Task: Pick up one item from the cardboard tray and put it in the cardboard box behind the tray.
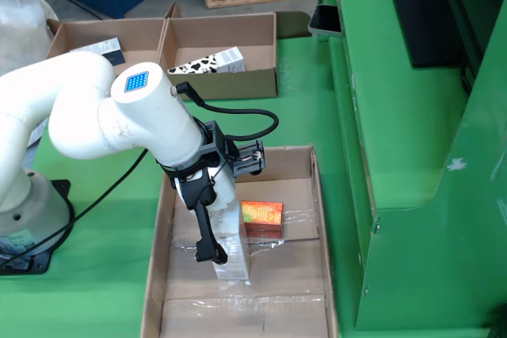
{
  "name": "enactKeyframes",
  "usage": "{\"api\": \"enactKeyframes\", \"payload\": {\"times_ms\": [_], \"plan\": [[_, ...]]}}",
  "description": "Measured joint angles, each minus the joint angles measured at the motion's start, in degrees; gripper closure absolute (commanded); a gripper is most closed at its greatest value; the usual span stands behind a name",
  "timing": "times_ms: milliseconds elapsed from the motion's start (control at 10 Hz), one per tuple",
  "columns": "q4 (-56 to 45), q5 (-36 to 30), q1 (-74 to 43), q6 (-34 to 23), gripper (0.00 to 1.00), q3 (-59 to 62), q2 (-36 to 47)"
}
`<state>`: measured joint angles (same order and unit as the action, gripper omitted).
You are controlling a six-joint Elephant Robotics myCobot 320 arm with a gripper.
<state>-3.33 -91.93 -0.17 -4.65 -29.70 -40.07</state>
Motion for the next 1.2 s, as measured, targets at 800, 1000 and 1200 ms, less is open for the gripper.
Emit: {"api": "enactKeyframes", "payload": {"times_ms": [800, 1000, 1200], "plan": [[0.0, 0.09, -0.09, 0.0, 1.0, 0.0, 0.0], [0.08, 0.0, -0.09, 0.08, 1.0, 0.0, 0.0], [0.08, 0.0, -0.09, 0.08, 1.0, 0.0, 0.0]]}}
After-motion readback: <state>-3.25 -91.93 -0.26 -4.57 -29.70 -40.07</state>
